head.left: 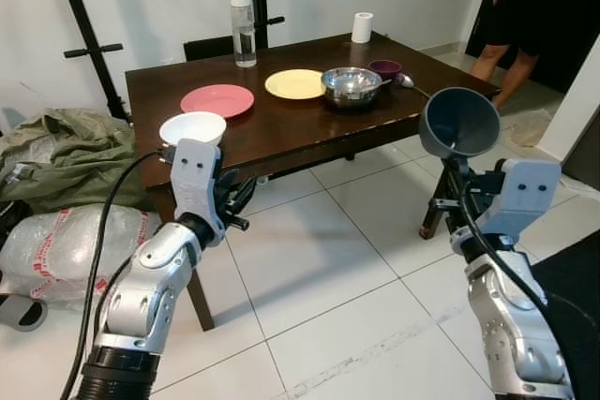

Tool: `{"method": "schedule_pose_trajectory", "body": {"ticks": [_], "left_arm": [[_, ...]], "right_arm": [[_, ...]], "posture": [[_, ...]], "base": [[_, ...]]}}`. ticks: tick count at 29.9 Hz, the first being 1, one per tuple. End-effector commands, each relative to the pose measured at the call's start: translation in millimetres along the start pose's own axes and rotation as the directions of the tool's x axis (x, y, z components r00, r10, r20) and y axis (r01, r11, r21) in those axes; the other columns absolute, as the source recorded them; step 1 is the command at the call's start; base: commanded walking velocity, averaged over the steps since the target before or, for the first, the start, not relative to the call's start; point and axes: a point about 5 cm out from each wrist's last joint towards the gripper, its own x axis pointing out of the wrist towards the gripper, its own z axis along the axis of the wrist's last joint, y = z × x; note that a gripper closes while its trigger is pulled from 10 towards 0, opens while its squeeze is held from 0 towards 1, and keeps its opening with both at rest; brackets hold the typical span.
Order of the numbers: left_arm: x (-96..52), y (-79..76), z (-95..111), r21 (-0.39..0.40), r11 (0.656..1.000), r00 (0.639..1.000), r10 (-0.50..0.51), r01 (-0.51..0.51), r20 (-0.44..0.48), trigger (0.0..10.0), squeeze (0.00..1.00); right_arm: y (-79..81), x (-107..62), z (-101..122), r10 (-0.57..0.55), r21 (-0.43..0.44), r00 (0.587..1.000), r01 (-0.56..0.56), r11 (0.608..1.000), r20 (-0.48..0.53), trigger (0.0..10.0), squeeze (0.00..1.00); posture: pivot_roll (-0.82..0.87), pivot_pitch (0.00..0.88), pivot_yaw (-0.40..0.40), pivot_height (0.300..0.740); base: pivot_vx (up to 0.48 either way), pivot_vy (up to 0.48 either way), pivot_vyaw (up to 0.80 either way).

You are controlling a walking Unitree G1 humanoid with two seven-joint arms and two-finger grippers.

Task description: Setting the table

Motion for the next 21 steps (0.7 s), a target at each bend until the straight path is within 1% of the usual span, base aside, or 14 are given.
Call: {"method": "schedule_pose_trajectory", "body": {"ticks": [1,10,13,16,20,21], "left_arm": [[-2.2,0.3,-7.1,0.004,1.0,1.0,-0.001,0.001,-0.029,10.0,0.0],[-1.8,-0.7,-8.8,-0.005,1.0,0.999,-0.011,0.011,-0.045,10.0,0.0],[-2.0,-0.7,-9.3,0.008,1.0,0.999,-0.012,0.013,-0.05,10.0,0.0],[-1.9,-1.0,-8.7,0.021,1.0,0.999,-0.012,0.013,-0.046,10.0,0.0],[-1.6,-1.3,-8.0,0.021,1.0,0.999,-0.013,0.014,-0.042,10.0,0.0],[-1.4,-1.8,-6.8,0.009,1.0,0.999,-0.011,0.012,-0.033,10.0,0.0]], "right_arm": [[-1.0,-0.9,-0.6,-0.012,0.009,1.0,0.012,1.0,0.001,10.0,0.0],[-0.6,-0.9,-0.7,-0.01,0.01,1.0,0.01,1.0,0.002,10.0,0.0],[-0.1,-0.8,-0.7,-0.008,0.01,1.0,0.008,1.0,0.002,10.0,0.0],[0.2,-0.7,-0.6,-0.007,0.011,1.0,0.007,1.0,0.003,10.0,0.0],[0.1,-0.6,-0.6,-0.01,0.014,1.0,0.01,1.0,0.0,10.0,0.0],[-0.5,-0.4,-0.6,-0.016,0.015,1.0,0.016,1.0,-0.001,10.0,0.0]], "posture": [[0.0,0.032,0.101,0.74],[0.0,0.03,0.1,0.74],[0.0,0.027,0.101,0.74],[0.0,0.026,0.101,0.74],[0.0,0.026,0.101,0.74],[0.0,0.025,0.1,0.74]], "base": [[0.0,0.0,0.0],[0.0,0.0,0.0],[0.0,0.0,0.0],[0.0,0.0,0.0],[0.0,0.0,0.0],[0.0,0.0,0.0]]}}
